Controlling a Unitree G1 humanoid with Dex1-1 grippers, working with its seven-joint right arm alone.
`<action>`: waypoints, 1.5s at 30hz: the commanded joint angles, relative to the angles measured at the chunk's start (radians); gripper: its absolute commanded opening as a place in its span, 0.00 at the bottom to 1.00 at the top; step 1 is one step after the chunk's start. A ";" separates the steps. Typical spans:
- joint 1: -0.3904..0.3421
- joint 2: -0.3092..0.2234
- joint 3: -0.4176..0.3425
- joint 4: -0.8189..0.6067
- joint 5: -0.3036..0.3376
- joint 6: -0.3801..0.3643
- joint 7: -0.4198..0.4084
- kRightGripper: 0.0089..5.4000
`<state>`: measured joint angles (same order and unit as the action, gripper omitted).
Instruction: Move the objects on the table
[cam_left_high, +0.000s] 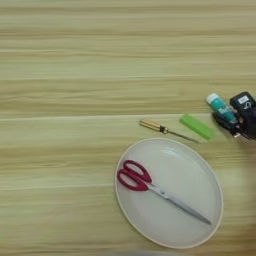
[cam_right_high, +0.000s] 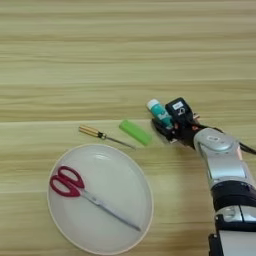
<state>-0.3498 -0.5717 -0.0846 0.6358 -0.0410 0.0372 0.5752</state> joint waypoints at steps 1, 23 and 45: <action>-0.051 -0.029 -0.039 -0.095 0.032 -0.025 -0.021 0.69; 0.186 0.060 -0.158 -0.515 0.263 -0.079 0.059 1.00; 0.401 0.220 -0.121 -0.736 0.421 -0.165 0.154 1.00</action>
<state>0.0773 -0.3309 -0.1911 -0.0464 0.3612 -0.0981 0.7336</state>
